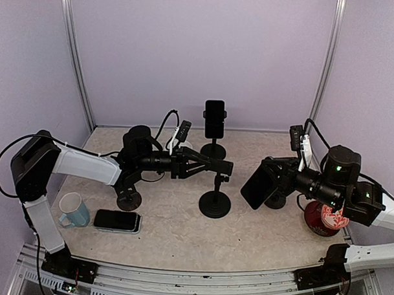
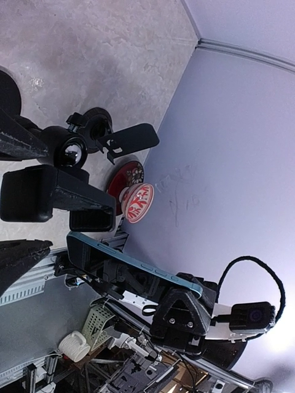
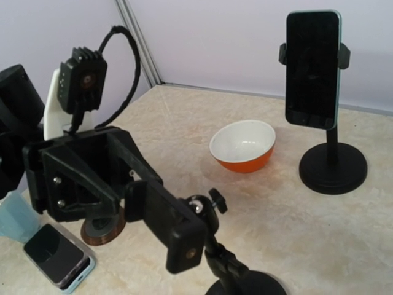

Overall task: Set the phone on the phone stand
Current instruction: Move the phone stand to the center of the board.

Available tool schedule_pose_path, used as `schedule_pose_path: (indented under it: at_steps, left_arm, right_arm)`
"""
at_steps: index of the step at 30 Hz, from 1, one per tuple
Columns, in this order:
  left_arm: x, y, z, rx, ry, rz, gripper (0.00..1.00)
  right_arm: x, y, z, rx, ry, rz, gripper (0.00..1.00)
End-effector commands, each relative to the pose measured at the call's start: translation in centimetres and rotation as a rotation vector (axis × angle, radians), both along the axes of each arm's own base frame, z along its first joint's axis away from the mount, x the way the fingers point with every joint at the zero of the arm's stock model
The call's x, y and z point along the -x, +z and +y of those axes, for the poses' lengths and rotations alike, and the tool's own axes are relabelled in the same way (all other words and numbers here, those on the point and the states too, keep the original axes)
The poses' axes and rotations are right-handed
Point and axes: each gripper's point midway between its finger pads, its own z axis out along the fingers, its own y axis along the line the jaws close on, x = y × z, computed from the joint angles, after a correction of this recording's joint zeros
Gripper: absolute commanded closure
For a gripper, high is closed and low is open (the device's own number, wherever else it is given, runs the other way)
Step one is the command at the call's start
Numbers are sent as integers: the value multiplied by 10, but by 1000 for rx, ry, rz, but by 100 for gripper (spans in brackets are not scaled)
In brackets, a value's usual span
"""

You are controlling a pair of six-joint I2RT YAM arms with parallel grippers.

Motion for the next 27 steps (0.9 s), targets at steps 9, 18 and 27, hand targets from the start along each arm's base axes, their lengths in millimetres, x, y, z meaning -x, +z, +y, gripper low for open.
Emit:
schedule_pose_path:
  at_steps: [9, 18, 27]
  left_arm:
    - [-2, -11, 2, -18, 8, 6, 72]
    - [-3, -7, 3, -8, 12, 9, 100]
    - [10, -4, -4, 0, -3, 24, 100]
  right_arm:
    - [-2, 19, -1, -69, -11, -39, 100]
    - [0, 21, -1, -74, 3, -42, 100]
    - [10, 22, 21, -65, 129, -59, 100]
